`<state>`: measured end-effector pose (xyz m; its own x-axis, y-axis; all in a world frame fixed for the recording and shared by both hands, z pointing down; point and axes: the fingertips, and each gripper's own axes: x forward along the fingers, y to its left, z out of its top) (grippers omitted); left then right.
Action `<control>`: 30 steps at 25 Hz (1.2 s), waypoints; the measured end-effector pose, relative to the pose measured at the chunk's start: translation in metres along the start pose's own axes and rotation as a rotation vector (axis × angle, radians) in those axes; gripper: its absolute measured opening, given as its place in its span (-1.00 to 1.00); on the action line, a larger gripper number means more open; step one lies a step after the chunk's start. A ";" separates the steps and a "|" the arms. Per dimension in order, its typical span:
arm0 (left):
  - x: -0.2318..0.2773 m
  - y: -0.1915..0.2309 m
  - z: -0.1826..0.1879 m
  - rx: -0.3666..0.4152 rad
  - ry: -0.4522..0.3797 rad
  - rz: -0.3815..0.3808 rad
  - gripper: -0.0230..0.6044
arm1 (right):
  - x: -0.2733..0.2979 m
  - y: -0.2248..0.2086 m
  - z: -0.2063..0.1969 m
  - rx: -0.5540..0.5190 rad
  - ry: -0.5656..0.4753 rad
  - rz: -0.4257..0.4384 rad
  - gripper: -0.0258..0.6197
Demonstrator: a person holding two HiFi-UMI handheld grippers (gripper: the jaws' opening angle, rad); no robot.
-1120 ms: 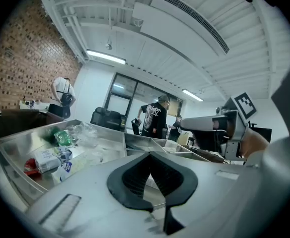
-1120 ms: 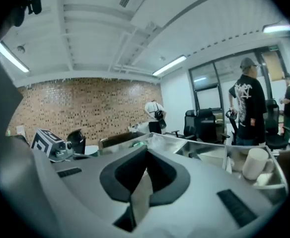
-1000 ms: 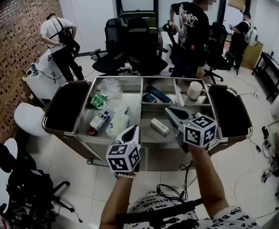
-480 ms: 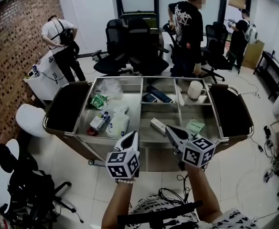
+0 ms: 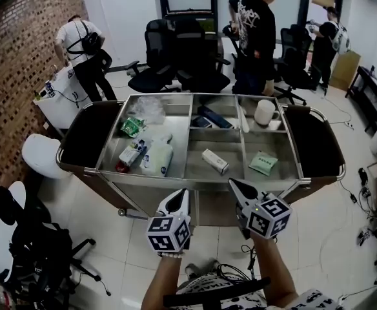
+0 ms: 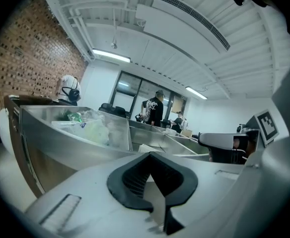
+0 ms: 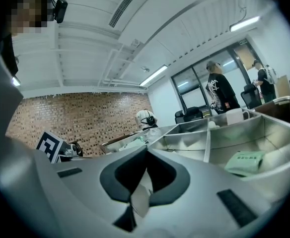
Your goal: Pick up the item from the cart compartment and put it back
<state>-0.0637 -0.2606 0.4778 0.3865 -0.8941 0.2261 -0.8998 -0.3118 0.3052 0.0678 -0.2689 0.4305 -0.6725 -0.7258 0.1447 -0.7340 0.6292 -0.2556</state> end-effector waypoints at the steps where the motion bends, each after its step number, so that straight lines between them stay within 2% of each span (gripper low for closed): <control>1: -0.003 -0.002 -0.006 -0.004 0.007 0.001 -0.93 | -0.003 0.001 -0.005 0.007 0.004 -0.001 -0.92; 6: -0.015 -0.011 -0.020 -0.012 0.022 0.003 -0.93 | -0.018 0.008 -0.019 0.025 0.013 0.000 -0.92; 18: -0.028 -0.022 -0.006 0.004 -0.021 -0.002 -0.93 | -0.032 0.019 -0.023 0.001 0.017 0.000 -0.92; 30: -0.025 -0.024 -0.001 0.011 -0.024 -0.019 -0.93 | -0.032 0.019 -0.021 0.001 0.013 -0.005 -0.92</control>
<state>-0.0514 -0.2305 0.4660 0.3991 -0.8953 0.1979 -0.8944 -0.3325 0.2991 0.0731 -0.2275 0.4413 -0.6704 -0.7249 0.1583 -0.7369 0.6255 -0.2562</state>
